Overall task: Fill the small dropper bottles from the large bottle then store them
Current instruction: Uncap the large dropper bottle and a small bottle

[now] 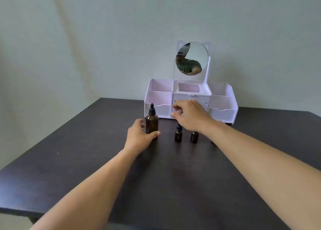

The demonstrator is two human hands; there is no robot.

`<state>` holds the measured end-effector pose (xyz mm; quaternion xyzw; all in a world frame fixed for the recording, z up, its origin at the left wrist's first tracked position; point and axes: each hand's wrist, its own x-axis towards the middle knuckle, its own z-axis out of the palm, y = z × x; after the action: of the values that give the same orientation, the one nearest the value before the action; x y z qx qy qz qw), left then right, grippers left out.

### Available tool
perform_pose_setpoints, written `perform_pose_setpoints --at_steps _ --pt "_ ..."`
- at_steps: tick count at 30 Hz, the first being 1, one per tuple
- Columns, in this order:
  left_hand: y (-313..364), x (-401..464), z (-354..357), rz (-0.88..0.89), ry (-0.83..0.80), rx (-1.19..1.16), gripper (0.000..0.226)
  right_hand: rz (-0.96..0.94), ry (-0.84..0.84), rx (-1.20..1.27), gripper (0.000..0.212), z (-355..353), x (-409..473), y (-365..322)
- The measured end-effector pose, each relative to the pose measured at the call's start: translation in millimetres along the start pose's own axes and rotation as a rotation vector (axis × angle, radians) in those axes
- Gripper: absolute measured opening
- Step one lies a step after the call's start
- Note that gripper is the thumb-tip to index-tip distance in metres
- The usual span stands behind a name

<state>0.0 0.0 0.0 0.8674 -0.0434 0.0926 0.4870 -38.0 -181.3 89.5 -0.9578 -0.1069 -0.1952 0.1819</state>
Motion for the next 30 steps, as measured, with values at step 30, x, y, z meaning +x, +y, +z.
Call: perform_pose_setpoints --at_steps 30 --pt "-20 10 12 0.028 0.02 -0.086 0.057 -0.068 -0.237 0.172 0.032 26 68 -38"
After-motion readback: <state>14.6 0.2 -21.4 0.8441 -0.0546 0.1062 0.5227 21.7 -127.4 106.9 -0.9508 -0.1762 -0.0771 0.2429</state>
